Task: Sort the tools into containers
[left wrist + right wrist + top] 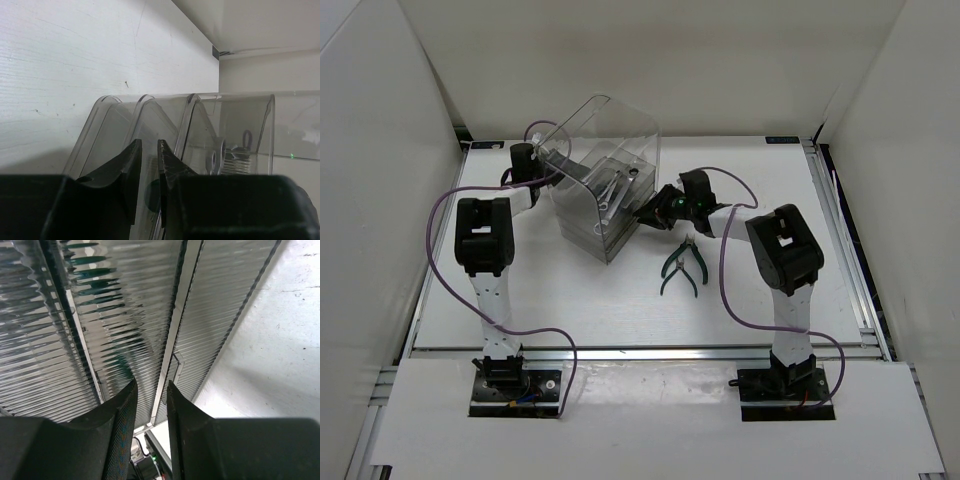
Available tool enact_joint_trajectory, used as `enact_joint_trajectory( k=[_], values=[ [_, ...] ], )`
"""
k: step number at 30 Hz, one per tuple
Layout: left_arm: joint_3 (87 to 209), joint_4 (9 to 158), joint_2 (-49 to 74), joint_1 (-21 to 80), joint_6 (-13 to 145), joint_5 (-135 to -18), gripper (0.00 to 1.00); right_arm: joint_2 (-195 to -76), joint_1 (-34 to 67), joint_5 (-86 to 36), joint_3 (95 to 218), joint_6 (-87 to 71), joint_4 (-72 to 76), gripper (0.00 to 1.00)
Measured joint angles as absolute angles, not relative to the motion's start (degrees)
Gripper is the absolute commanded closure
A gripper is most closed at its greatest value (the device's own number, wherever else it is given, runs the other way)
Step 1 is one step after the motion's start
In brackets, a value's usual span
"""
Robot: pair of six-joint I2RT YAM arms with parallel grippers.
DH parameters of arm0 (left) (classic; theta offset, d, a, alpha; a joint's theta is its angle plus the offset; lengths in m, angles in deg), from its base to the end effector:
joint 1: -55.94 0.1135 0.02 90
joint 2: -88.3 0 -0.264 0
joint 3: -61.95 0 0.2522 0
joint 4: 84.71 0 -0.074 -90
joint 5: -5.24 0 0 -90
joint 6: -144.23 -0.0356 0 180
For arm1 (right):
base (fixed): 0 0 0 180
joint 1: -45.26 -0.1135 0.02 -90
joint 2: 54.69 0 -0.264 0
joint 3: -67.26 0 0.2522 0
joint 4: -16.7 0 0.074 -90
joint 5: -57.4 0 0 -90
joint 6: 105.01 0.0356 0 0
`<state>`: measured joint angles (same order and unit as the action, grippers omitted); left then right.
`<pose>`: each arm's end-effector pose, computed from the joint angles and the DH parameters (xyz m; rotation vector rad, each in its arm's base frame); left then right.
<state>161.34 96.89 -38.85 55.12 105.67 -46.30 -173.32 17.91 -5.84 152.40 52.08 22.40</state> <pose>0.4937 -0.0292 0.1615 -0.4855 2.0947 -1.2345 0.3927 0.2212 0.1567 0.4782 2.3085 1.4104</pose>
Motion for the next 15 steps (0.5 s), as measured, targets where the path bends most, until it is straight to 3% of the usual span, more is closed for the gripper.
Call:
enact_joint_trajectory(
  k=[15],
  values=[
    [161.18,96.86,-38.76,55.16,105.76,-46.30,0.68,-177.43,18.19,-4.16,154.23,52.58,21.22,0.66]
  ],
)
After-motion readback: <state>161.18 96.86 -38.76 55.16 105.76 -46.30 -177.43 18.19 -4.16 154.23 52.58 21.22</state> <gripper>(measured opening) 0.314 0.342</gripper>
